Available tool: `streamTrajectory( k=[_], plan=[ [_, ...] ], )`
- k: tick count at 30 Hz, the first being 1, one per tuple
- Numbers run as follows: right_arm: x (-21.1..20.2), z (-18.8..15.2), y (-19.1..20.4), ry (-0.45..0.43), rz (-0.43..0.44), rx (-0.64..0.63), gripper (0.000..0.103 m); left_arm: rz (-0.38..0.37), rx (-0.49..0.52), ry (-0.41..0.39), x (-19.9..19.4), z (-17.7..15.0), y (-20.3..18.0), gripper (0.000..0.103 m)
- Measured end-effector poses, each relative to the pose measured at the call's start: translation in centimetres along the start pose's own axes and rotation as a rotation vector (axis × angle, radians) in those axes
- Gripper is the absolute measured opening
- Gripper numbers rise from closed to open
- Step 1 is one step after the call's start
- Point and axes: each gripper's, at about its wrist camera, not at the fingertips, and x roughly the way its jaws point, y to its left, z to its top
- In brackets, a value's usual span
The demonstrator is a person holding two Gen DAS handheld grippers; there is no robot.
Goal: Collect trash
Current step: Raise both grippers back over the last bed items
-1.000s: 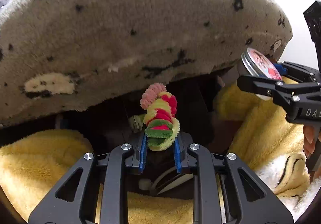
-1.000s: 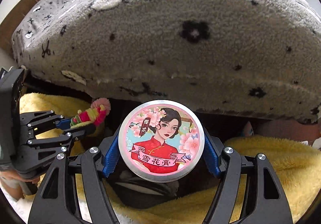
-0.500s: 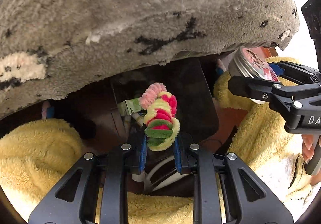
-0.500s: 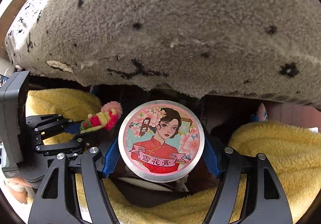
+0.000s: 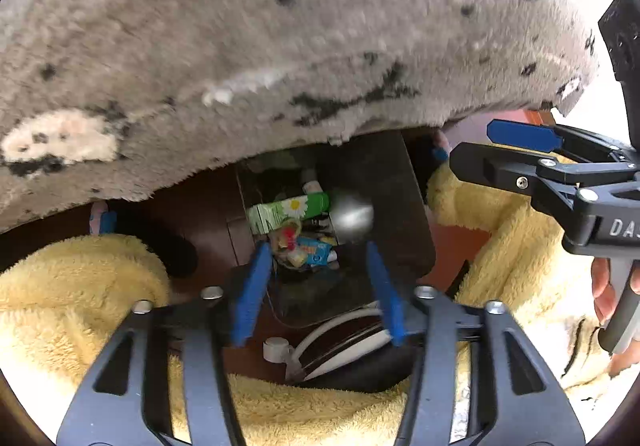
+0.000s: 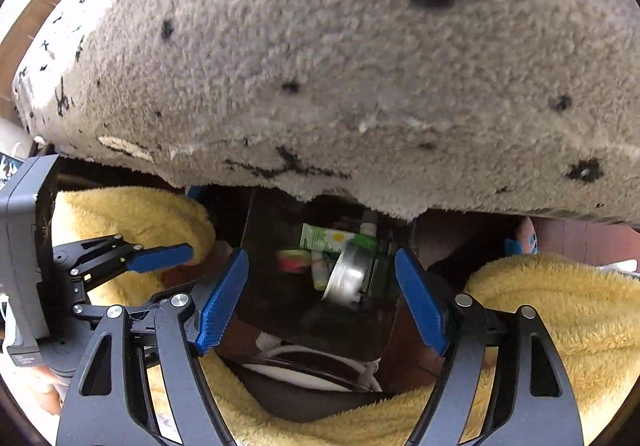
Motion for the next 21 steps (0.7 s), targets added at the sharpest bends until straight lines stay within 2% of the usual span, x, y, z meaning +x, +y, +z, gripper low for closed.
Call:
streamTrajectory(
  k=[1, 2, 6, 9, 15, 21],
  plan=[
    [-0.3, 0.1, 0.1, -0.008, -0.001, 0.001, 0.083, 0.002, -0.002, -0.017, -0.6, 0.0, 0.1, 0.064],
    [-0.9, 0.2, 0.1, -0.026, -0.003, 0.003, 0.085, 0.008, -0.003, -0.036, -1.2, 0.0, 0.1, 0.066],
    [-2.9, 0.6, 0.0, -0.082, -0.02, 0.003, 0.088, 0.036, 0.001, -0.108, -4.0, 0.3, 0.2, 0.083],
    [-4.8, 0.7, -0.1, -0.137, -0.049, -0.003, 0.089, 0.052, 0.007, -0.164, -6.3, 0.6, 0.4, 0.09],
    [-9.1, 1.5, 0.5, -0.259, -0.105, -0.055, 0.089, 0.095, 0.056, -0.283, -10.5, 2.0, -0.9, 0.094],
    [-11.7, 3.2, 0.3, -0.355, -0.115, -0.088, 0.089, 0.151, 0.077, -0.377, -14.1, 3.9, -1.0, 0.094]
  ],
)
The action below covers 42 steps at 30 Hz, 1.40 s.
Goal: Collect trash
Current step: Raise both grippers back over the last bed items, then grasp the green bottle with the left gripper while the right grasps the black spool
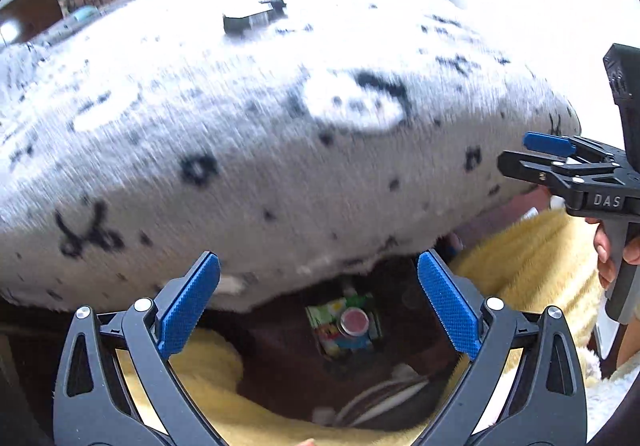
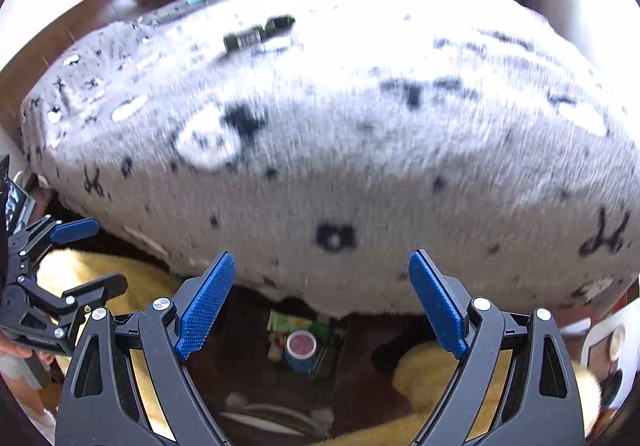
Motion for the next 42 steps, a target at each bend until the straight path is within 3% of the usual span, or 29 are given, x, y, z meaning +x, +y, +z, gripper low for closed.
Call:
streamTrajectory(
  k=[9, 15, 23, 29, 36, 42],
  plan=[
    [-1.9, 5.4, 0.2, -0.131, -0.053, -0.055, 0.089, 0.082, -0.012, -0.111, -1.7, 5.2, 2.5, 0.094],
    [-1.1, 9.6, -0.3, -0.144, -0.063, -0.061, 0.089, 0.105, -0.031, -0.131, -1.1, 8.6, 4.9, 0.094],
    [3.8, 15.0, -0.4, -0.121, -0.087, -0.067, 0.089, 0.116, -0.043, -0.107, 3.8, 13.3, 7.4, 0.094],
    [8.2, 18.8, -0.9, -0.086, -0.113, -0.051, 0.089, 0.109, -0.034, -0.085, 8.3, 17.7, 8.4, 0.086],
    [10.9, 21.3, -1.7, -0.07, -0.124, -0.035, 0.089, 0.129, 0.014, -0.09, 13.1, 22.7, 8.5, 0.085],
    [13.0, 23.1, -2.1, -0.05, -0.136, -0.026, 0.089, 0.128, 0.024, -0.045, 17.1, 25.3, 8.7, 0.084]
  ],
)
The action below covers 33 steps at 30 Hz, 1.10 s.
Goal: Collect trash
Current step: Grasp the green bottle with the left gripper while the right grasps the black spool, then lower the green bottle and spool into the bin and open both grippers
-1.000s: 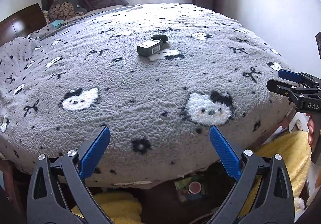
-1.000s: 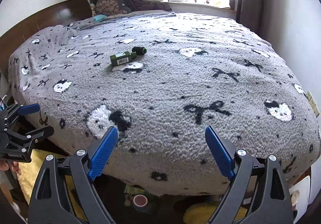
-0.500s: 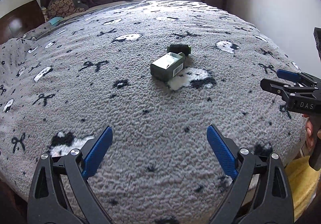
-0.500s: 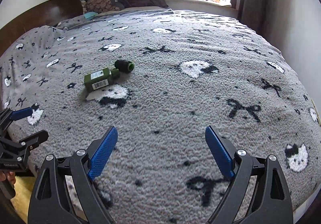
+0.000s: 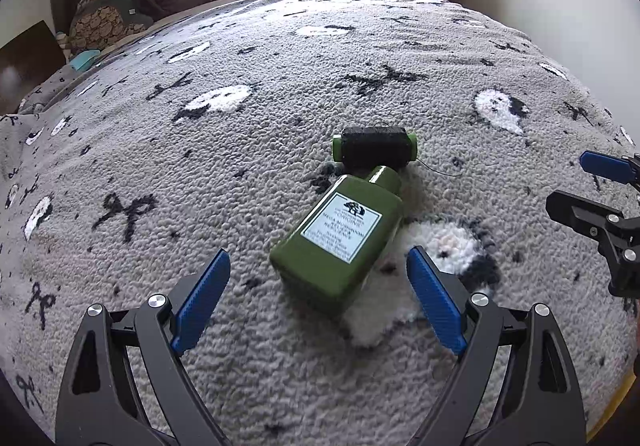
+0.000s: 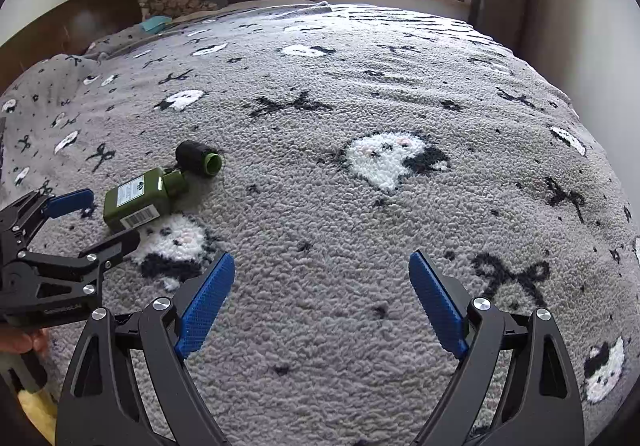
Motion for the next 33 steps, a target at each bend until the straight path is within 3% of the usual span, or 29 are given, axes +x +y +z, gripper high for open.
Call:
streamTrajectory(
  k=[2, 5, 10, 21, 23, 25, 27, 33],
  plan=[
    [0.6, 0.4, 0.2, 0.005, -0.002, -0.004, 0.089, -0.02, 0.001, 0.022, 1.1, 0.4, 0.0, 0.077],
    [1.7, 1.0, 0.8, 0.012, 0.003, -0.012, 0.089, -0.056, 0.007, 0.019, 1.1, 0.6, 0.1, 0.056],
    [3.4, 2.2, 2.7, 0.018, 0.028, -0.036, 0.089, -0.032, 0.033, 0.02, -0.3, 0.0, 1.2, 0.044],
    [7.7, 6.0, 9.2, 0.01, 0.053, -0.126, 0.086, 0.051, -0.024, 0.008, -1.1, -0.3, 6.6, 0.042],
    [8.9, 6.5, 10.0, 0.039, 0.056, -0.142, 0.075, 0.046, -0.036, 0.008, -1.2, -0.3, 7.1, 0.042],
    [9.3, 6.7, 10.4, 0.053, 0.053, -0.161, 0.057, 0.05, -0.042, 0.006, -1.3, -0.3, 7.3, 0.042],
    [8.9, 6.7, 10.6, 0.041, 0.063, -0.179, 0.047, 0.045, -0.05, 0.003, -1.5, -0.3, 7.4, 0.042],
    [6.8, 5.3, 9.7, 0.035, 0.041, -0.193, 0.046, 0.026, -0.043, -0.016, -3.3, -0.6, 5.8, 0.042]
  ],
)
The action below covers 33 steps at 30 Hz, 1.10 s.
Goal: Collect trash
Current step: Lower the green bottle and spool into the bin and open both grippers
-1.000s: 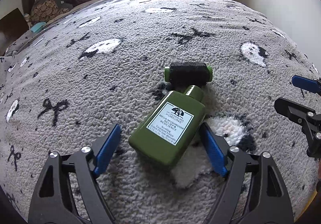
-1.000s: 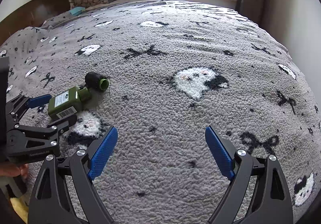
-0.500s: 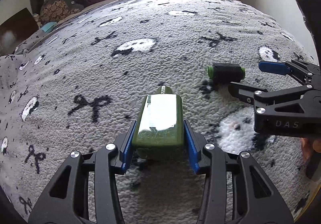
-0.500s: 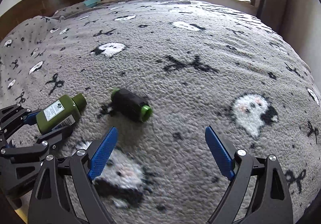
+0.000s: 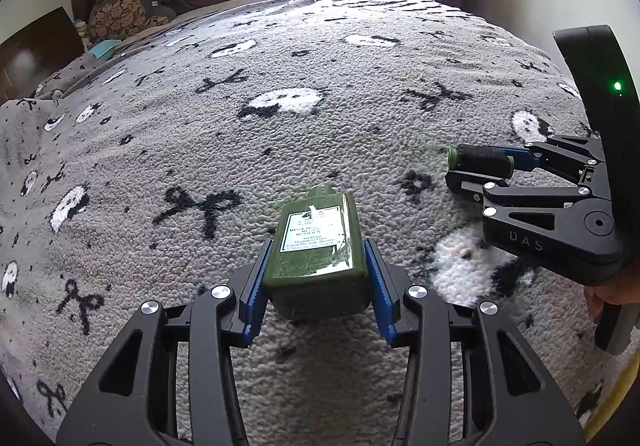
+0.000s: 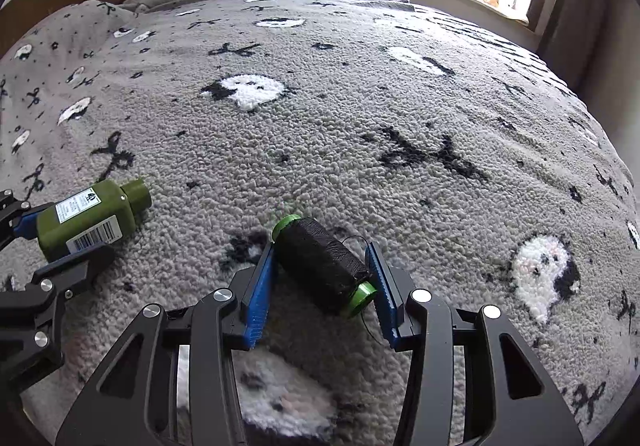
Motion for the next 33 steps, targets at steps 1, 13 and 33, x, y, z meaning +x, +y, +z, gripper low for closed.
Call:
streamTrajectory(
  k=[1, 13, 33],
  plan=[
    [-0.6, -0.4, -0.3, -0.002, -0.006, 0.005, 0.046, -0.005, 0.005, -0.003, -0.4, 0.0, -0.5, 0.042],
    [-11.2, -6.6, -5.2, -0.082, -0.084, 0.057, 0.046, -0.074, 0.059, -0.076, -7.9, -1.4, -7.2, 0.042],
    [-26.5, -20.1, -4.6, -0.245, -0.037, 0.071, 0.046, -0.136, 0.114, -0.223, -21.7, -12.0, -13.2, 0.042]
  ],
)
